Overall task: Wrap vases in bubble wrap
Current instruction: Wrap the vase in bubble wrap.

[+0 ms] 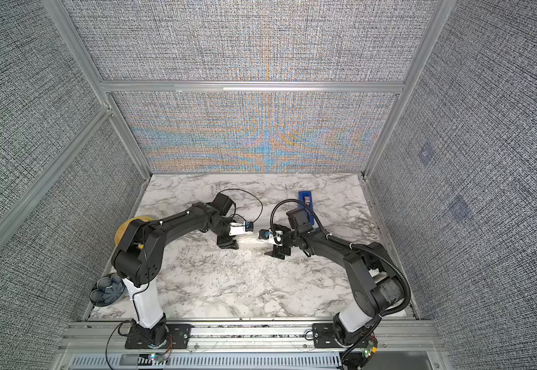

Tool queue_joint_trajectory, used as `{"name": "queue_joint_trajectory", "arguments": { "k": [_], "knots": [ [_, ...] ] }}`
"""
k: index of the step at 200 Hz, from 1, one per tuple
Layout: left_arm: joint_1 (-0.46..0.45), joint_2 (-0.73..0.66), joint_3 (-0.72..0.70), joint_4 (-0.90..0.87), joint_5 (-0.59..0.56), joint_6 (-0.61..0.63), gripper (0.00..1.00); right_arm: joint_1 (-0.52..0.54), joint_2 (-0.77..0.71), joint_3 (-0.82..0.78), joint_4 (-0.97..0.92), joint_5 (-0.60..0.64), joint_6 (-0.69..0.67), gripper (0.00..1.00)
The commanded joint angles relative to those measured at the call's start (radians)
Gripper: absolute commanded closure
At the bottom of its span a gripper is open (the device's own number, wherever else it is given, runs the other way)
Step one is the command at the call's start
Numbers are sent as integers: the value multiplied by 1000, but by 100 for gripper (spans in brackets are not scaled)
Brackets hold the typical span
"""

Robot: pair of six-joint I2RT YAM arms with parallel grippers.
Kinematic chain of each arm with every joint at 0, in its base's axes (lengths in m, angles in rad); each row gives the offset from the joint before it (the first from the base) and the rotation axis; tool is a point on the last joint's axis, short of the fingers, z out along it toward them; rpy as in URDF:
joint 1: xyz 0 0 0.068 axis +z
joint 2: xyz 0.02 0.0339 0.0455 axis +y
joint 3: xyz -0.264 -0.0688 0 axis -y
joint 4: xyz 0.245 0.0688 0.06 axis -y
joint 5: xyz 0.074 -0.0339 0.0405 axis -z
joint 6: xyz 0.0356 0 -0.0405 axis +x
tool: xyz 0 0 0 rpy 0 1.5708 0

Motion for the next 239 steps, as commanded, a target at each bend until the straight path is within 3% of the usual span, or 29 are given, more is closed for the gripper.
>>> {"name": "queue_joint_trajectory", "arguments": {
  "k": [1, 31, 79, 141, 185, 239],
  "knots": [
    [8, 22, 30, -162, 49, 8, 39, 36, 14, -24, 239, 108, -45, 17],
    [18, 53, 101, -239, 74, 17, 39, 71, 62, -49, 350, 186, -75, 17],
    [26, 149, 213, -339, 98, 20, 39, 96, 98, -55, 356, 196, -93, 19],
    [31, 195, 269, -396, 121, 28, 38, 107, 153, -3, 240, 234, -144, 21],
    [32, 186, 276, -396, 123, 22, 34, 106, 188, 65, 137, 247, -157, 31],
    [43, 152, 256, -365, 124, 11, 29, 104, 220, 140, 7, 222, -186, 36]
  ]
}}
